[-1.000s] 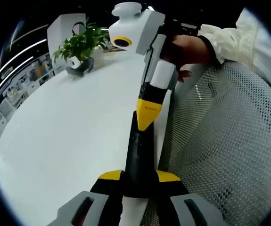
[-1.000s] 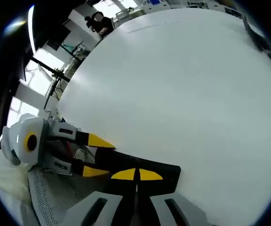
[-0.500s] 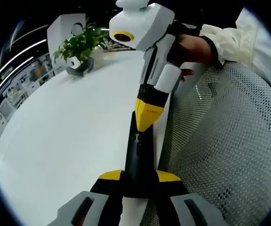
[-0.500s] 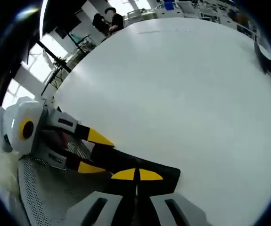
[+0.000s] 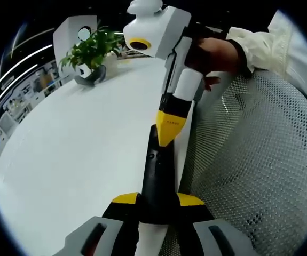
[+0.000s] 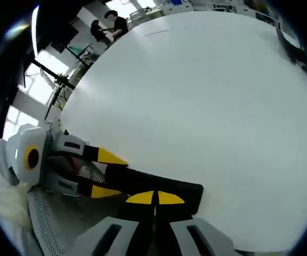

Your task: Press the specified remote control buttons in sequence, fully releasing each button before pressing the next.

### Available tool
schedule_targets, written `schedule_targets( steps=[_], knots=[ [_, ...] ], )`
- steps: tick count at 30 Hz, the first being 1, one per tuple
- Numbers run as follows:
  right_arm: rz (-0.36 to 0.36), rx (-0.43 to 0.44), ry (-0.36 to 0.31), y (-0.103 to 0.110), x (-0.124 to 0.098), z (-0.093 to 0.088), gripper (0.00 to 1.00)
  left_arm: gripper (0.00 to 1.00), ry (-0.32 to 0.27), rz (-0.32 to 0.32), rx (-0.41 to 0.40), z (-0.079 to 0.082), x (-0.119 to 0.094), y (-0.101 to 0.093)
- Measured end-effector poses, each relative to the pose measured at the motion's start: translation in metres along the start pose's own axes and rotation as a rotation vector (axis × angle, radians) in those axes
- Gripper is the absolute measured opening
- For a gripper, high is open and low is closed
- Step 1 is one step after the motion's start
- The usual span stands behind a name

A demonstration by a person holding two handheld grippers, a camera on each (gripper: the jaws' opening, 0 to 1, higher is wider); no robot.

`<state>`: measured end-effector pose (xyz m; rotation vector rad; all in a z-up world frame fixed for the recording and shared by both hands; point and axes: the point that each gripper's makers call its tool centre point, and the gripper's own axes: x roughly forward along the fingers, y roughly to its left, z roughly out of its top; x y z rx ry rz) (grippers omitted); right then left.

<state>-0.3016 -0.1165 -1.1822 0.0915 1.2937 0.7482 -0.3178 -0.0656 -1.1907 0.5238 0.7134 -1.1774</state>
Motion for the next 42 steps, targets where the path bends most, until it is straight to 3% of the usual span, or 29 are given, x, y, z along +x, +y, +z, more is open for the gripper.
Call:
schedule_targets(
  steps=[6, 13, 30, 42],
  knots=[
    [-0.006, 0.060, 0.046, -0.004, -0.005, -0.007, 0.00, 0.25, 0.000, 0.000, -0.001, 0.000, 0.000, 0.000],
    [-0.005, 0.087, 0.051, -0.005, -0.006, -0.008, 0.00, 0.25, -0.001, 0.000, 0.000, 0.000, 0.000, 0.000],
    [-0.021, 0.023, 0.062, -0.003, -0.002, -0.011, 0.00, 0.25, -0.004, -0.001, 0.001, 0.000, 0.000, 0.000],
    [-0.011, 0.053, 0.046, -0.005, -0.003, -0.009, 0.00, 0.25, -0.002, 0.000, 0.004, 0.000, 0.000, 0.000]
  ],
)
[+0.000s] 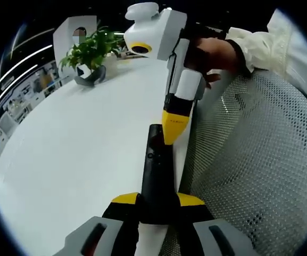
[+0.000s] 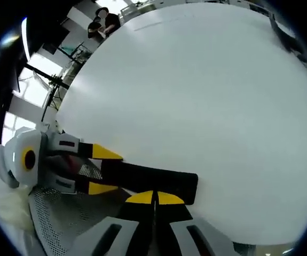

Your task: Press the specified remote control buttons in sequence, fully releasing each button before pressing the next.

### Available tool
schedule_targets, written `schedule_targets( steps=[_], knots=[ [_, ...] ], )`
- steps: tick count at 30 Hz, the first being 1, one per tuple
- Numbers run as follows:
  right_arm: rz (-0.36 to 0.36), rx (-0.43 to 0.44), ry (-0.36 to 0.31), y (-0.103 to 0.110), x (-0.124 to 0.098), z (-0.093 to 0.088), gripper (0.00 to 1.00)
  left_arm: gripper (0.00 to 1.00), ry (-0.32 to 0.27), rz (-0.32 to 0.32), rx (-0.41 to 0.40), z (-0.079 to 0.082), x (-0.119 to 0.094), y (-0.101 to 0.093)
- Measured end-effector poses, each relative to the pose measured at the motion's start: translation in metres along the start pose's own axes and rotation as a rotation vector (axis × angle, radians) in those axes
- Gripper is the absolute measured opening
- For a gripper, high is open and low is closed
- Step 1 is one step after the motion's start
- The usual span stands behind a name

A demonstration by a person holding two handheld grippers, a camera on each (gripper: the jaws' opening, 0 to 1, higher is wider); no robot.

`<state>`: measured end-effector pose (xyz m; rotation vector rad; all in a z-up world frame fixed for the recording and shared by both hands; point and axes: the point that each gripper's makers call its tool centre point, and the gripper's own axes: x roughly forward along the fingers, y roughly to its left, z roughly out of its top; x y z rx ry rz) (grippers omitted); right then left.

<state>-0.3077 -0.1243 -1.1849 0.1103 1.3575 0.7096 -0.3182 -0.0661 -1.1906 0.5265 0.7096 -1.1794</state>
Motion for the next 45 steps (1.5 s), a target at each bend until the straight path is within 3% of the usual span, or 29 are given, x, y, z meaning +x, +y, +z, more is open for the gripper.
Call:
schedule_targets(
  steps=[7, 20, 25, 33, 45],
  knots=[
    [0.020, 0.030, -0.003, 0.000, 0.000, 0.000, 0.00, 0.25, 0.033, 0.006, 0.012, 0.001, 0.000, 0.000],
    [0.006, 0.022, -0.003, -0.004, 0.000, 0.006, 0.00, 0.24, 0.033, 0.002, 0.025, 0.000, 0.000, 0.000],
    [0.011, -0.001, -0.073, -0.001, -0.007, 0.016, 0.00, 0.24, 0.035, -0.005, 0.021, 0.000, 0.000, -0.001],
    [-0.001, -0.017, -0.026, -0.002, 0.001, 0.009, 0.00, 0.24, 0.013, -0.029, 0.025, 0.003, 0.003, -0.002],
    [0.003, -0.034, -0.058, -0.003, -0.001, 0.013, 0.00, 0.25, 0.010, -0.026, 0.027, 0.004, 0.004, -0.001]
  ],
)
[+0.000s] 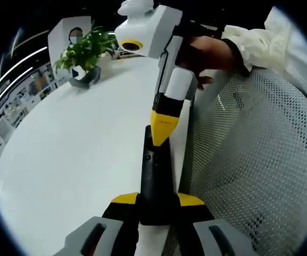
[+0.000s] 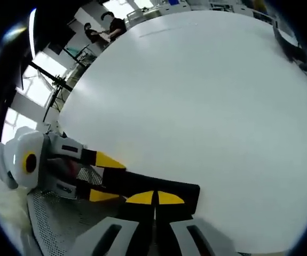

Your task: Press the specified remote control buttons in sequence, fully releasing each button before pressing the next.

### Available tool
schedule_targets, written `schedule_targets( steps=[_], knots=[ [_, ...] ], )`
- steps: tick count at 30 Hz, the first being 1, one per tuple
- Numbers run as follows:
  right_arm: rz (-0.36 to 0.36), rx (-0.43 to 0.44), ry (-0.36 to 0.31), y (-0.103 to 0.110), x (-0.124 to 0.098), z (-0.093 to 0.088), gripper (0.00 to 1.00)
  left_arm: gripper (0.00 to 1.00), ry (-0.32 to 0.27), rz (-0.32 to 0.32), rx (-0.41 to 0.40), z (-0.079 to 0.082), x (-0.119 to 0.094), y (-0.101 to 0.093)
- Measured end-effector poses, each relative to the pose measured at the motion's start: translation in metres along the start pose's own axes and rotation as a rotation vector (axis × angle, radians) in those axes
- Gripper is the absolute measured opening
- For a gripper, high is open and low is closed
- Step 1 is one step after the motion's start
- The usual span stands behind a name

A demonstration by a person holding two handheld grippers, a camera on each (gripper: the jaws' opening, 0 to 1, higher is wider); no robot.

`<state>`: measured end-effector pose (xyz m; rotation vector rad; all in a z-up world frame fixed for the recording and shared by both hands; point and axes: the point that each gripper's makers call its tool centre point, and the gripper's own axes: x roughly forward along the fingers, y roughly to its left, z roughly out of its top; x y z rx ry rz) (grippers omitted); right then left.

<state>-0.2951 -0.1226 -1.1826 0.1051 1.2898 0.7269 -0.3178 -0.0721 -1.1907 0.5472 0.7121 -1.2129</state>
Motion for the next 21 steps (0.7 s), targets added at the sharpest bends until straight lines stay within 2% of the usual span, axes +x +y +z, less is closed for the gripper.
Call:
schedule_targets(
  steps=[4, 13, 21],
  knots=[
    [0.027, 0.061, -0.014, -0.0018, -0.0001, 0.0005, 0.00, 0.25, 0.000, 0.002, -0.002, 0.0003, 0.0000, 0.0005],
    [0.044, 0.057, -0.017, 0.0001, 0.0003, 0.0008, 0.00, 0.25, -0.005, 0.001, -0.003, 0.0005, 0.0001, 0.0002],
    [0.028, 0.032, -0.009, 0.0010, 0.0009, 0.0007, 0.00, 0.25, -0.010, -0.004, 0.001, 0.0010, 0.0003, -0.0002]
  ],
)
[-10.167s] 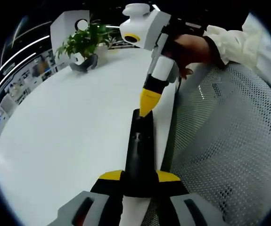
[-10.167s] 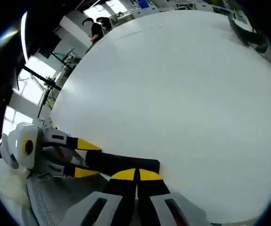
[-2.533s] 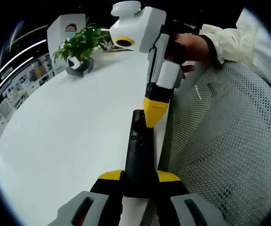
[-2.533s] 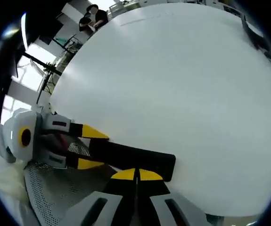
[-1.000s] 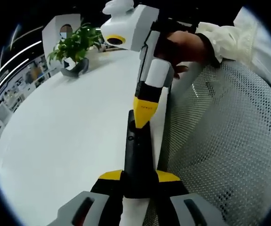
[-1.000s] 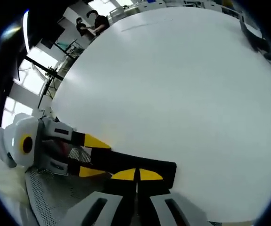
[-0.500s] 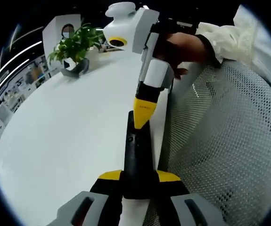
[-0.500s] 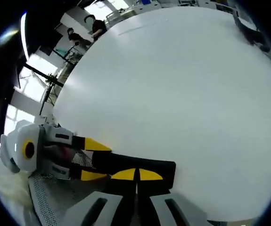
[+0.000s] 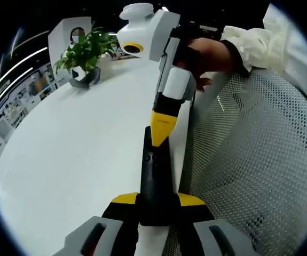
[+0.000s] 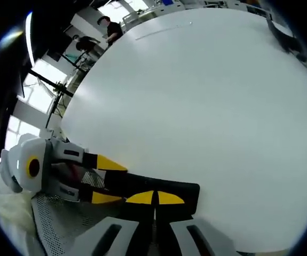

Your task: Press the specified remote control buttons in sequence, fully releasing each button before pressing the next.

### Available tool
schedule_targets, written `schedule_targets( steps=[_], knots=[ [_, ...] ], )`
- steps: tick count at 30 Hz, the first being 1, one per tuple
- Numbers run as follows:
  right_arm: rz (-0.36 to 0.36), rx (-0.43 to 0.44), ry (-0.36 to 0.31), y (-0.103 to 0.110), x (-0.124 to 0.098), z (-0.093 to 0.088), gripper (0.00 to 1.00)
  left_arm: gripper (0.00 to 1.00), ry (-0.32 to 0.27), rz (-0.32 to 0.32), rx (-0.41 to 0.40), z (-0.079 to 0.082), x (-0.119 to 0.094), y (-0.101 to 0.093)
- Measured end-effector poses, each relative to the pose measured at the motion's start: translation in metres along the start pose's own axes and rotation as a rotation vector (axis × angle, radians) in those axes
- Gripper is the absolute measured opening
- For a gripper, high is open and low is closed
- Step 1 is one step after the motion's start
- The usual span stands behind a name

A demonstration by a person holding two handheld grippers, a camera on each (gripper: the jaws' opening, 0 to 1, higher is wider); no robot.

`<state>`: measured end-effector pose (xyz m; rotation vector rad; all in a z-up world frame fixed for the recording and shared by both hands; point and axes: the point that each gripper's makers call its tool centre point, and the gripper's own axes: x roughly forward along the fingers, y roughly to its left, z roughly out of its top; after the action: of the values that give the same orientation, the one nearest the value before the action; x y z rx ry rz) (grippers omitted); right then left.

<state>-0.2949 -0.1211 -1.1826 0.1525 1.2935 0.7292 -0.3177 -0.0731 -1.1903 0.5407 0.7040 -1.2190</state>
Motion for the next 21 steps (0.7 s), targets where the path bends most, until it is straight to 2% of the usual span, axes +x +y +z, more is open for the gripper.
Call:
schedule_targets(
  steps=[7, 14, 21],
  knots=[
    [0.007, 0.044, 0.004, 0.000, -0.001, 0.000, 0.00, 0.25, -0.012, -0.004, 0.007, 0.001, 0.000, -0.001],
    [0.003, 0.049, -0.014, 0.000, 0.000, 0.003, 0.00, 0.24, -0.010, -0.002, 0.007, 0.001, 0.000, -0.001],
    [0.062, 0.068, -0.070, 0.009, -0.001, 0.013, 0.00, 0.24, -0.008, 0.001, 0.019, 0.001, 0.000, -0.001]
  ],
)
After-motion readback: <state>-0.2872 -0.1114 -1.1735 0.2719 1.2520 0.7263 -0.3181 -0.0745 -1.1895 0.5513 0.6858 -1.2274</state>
